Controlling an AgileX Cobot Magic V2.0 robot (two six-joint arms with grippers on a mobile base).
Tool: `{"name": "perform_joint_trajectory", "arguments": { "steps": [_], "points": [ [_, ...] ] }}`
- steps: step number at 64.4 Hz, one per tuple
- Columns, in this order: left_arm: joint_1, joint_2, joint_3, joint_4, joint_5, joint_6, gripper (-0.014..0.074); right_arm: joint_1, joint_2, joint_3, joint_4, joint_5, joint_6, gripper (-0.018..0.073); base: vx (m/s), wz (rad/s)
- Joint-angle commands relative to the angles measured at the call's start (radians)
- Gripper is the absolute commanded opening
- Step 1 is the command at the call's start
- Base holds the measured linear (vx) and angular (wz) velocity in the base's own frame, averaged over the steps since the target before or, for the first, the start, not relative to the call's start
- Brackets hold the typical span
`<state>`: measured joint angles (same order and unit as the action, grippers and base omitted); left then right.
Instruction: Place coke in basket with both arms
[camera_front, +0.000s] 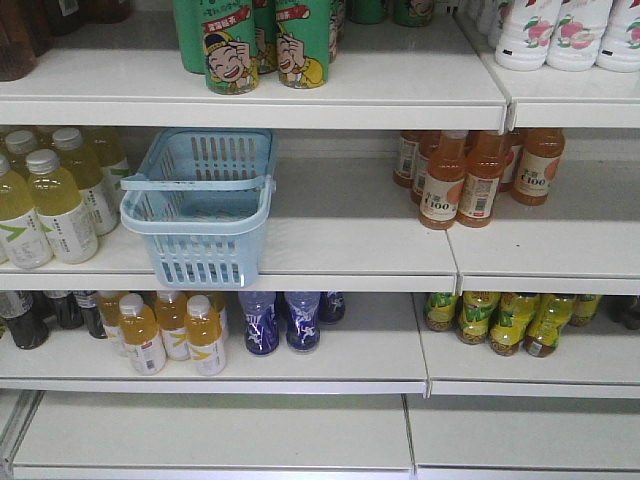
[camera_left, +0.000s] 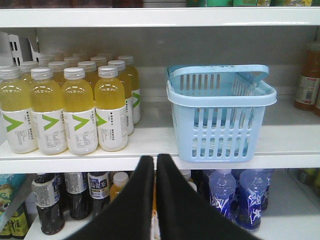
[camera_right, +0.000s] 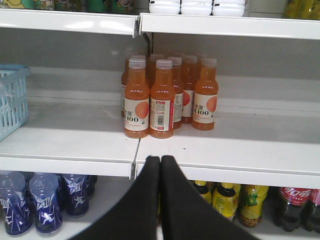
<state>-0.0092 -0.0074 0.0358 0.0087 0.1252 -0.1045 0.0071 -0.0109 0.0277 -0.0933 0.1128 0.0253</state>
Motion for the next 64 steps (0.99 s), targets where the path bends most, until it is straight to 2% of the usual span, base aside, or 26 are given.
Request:
{"name": "perform_joint_trajectory", "arguments": {
  "steps": [1,64],
  "points": [
    [0.001,-0.019,-0.034,-0.009,-0.079,-0.001,-0.0006,-0.005,-0.012,0.008,-0.004,-0.073,-0.006,-0.001,0.06,-0.01],
    [0.001,-0.019,-0.034,-0.009,-0.103,-0.004,-0.0006,-0.005,-0.012,0.008,-0.004,-0.072,-0.006,-0.001,0.01,0.0]
  ]
}}
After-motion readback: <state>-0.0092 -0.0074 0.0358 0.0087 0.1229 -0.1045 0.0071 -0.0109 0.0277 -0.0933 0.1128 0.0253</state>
